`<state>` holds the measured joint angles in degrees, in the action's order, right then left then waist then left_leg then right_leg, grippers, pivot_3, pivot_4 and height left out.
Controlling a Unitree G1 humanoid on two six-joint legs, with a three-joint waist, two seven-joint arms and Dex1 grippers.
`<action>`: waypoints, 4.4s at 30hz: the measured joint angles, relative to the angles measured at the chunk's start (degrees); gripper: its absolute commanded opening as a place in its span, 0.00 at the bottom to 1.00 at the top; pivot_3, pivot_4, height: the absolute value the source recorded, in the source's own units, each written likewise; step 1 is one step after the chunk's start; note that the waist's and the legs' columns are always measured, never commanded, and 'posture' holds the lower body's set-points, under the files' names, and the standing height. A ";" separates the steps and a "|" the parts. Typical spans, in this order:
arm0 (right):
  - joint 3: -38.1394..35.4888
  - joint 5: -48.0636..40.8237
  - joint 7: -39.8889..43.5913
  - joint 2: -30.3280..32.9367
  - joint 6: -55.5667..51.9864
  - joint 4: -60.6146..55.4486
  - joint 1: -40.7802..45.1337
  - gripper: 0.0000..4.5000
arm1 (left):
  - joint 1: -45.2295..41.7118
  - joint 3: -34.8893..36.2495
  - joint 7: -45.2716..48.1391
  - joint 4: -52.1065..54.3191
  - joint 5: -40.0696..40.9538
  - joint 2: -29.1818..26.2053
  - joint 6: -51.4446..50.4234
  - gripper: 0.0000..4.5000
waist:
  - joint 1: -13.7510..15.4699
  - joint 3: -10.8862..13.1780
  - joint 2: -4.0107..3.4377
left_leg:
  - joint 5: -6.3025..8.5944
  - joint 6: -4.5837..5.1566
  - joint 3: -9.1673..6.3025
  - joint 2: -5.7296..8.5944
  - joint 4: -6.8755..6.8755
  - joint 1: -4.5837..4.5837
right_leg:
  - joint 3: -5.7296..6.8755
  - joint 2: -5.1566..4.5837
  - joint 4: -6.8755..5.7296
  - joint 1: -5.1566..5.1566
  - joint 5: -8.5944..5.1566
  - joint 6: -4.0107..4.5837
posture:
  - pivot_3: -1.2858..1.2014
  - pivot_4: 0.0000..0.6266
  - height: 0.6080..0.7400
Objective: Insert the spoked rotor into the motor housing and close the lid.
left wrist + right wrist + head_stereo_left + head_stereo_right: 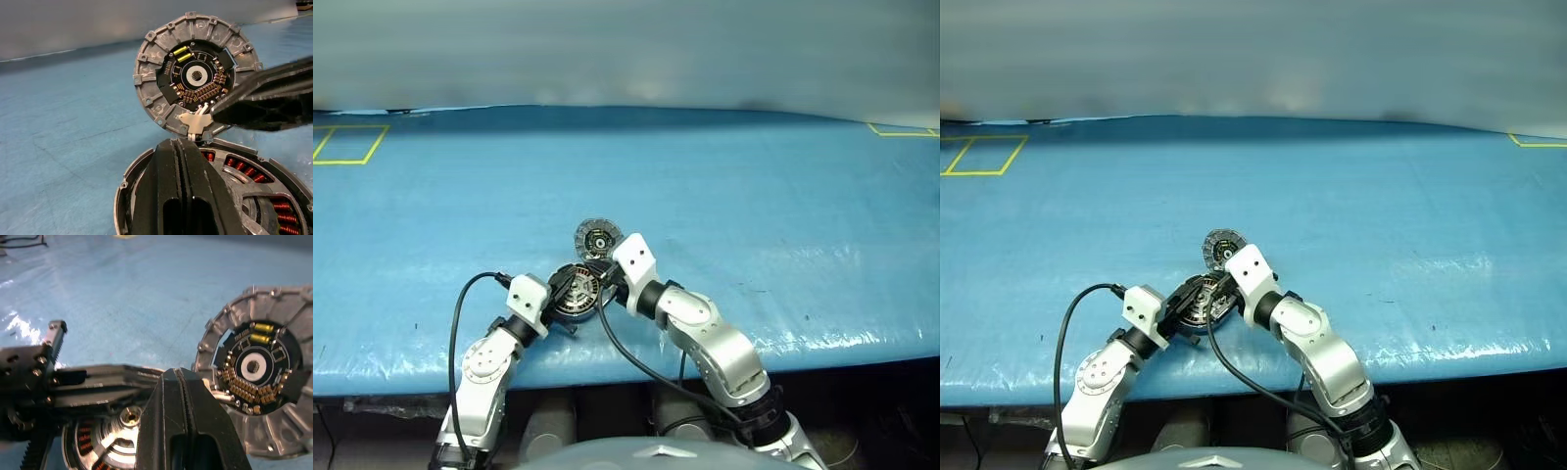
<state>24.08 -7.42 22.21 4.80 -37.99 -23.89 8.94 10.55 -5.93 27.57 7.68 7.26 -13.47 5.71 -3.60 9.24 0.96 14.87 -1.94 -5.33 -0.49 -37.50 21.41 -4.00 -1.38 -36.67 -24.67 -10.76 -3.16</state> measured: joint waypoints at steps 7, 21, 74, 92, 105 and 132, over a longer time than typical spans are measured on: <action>1.56 -0.18 -0.13 -0.47 -0.06 -0.59 0.04 0.00 | 1.73 -1.26 1.54 1.65 0.17 -2.10 0.26 0.02 | -0.07 0.02 -0.02 | 0.01 -0.01 0.01 -0.01 0.02 0.04 | 0.01 -0.02 0.18 0.01 0.00 0.00 | 0.52 0.24 1.00; -4.27 -5.91 1.90 6.40 -2.62 -10.53 -3.09 0.00 | 12.94 -1.40 1.71 6.25 4.99 -1.04 5.01 0.02 | 0.00 0.05 0.02 | 0.07 0.00 0.01 -0.06 0.33 0.15 | 0.06 -0.04 0.67 0.00 0.00 -0.02 | 0.52 0.24 1.00; -4.64 5.20 24.98 2.47 27.53 54.33 34.64 0.00 | 37.00 -10.03 -22.12 1.84 -11.24 0.99 37.65 0.02 | -0.63 0.64 -0.36 | 0.20 0.15 0.33 -0.11 0.28 0.23 | -0.07 -0.02 0.56 -0.23 0.03 -0.04 | 0.52 0.24 1.00; -2.32 0.25 31.46 5.94 15.17 23.80 21.54 0.00 | 36.48 -11.66 -20.14 1.79 -11.56 1.26 37.64 0.02 | -0.66 0.63 -0.37 | 0.21 0.15 0.32 -0.11 0.17 0.20 | -0.07 -0.02 0.46 -0.19 0.02 -0.03 | 0.52 0.24 1.00; 6.10 -0.75 31.14 8.07 10.01 16.29 12.26 0.00 | 37.95 -6.12 -19.88 2.02 -4.52 0.43 38.60 0.02 | -0.56 0.61 -0.32 | 0.22 0.14 0.32 -0.11 0.01 0.20 | -0.05 -0.04 0.46 -0.13 0.01 -0.04 | 0.52 0.24 1.00; 1.67 -1.39 3.51 2.63 -2.33 -5.73 -2.72 0.73 | 25.98 -8.70 -15.67 4.37 -4.68 -1.06 27.11 0.00 | 0.83 0.71 -0.40 | 0.19 0.15 0.29 -0.16 -0.08 0.41 | 0.12 -0.11 0.30 -0.54 -0.01 -0.06 | 0.52 0.24 1.00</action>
<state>25.75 -8.81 25.72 7.43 -40.32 -29.62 6.22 36.53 -14.63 11.90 12.06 2.58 -14.53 32.81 -2.78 9.95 0.56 15.06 -1.79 -5.04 -0.65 -37.58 21.82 -3.88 -1.49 -36.37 -25.21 -10.77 -3.22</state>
